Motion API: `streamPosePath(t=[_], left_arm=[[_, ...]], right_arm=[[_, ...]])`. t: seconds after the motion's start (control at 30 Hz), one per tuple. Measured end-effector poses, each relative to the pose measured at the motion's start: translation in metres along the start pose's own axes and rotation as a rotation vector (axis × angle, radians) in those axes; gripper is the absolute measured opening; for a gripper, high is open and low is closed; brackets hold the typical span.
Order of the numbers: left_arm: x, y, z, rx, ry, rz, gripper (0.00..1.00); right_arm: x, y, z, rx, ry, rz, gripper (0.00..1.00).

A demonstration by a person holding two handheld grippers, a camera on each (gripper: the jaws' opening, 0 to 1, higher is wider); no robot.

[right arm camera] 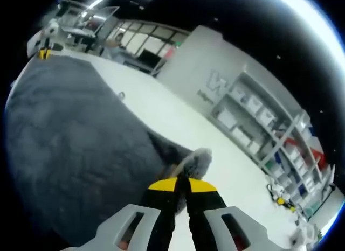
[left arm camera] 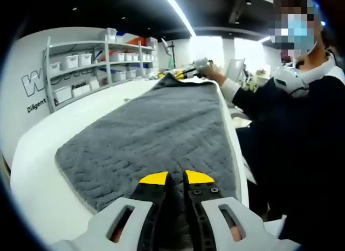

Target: Open the folded towel by lifting each exposed corner and separating the folded layers until the towel lies flat within the target outline without major curled edges

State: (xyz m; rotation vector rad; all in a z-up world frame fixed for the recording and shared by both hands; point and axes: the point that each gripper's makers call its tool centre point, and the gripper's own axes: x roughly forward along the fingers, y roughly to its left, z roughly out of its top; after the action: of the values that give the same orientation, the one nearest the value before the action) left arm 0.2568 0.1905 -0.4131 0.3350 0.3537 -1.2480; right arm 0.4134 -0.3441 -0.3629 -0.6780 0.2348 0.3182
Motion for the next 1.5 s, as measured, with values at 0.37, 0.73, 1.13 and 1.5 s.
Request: streamPosePath(t=[0.37, 0.73, 1.13, 1.5], left_arm=[[0.002, -0.004, 0.001, 0.000, -0.001, 0.000, 0.10], [0.002, -0.004, 0.001, -0.004, -0.004, -0.002, 0.10], [-0.001, -0.001, -0.001, -0.005, -0.005, -0.002, 0.10], [-0.001, 0.000, -0.001, -0.005, -0.006, -0.002, 0.10]], right_arm=[[0.004, -0.004, -0.004, 0.003, 0.005, 0.006, 0.00], [0.008, -0.006, -0.008, 0.006, 0.010, 0.016, 0.01], [0.011, -0.010, -0.012, 0.004, 0.021, 0.020, 0.01], [0.012, -0.012, -0.014, 0.012, 0.022, 0.017, 0.02]])
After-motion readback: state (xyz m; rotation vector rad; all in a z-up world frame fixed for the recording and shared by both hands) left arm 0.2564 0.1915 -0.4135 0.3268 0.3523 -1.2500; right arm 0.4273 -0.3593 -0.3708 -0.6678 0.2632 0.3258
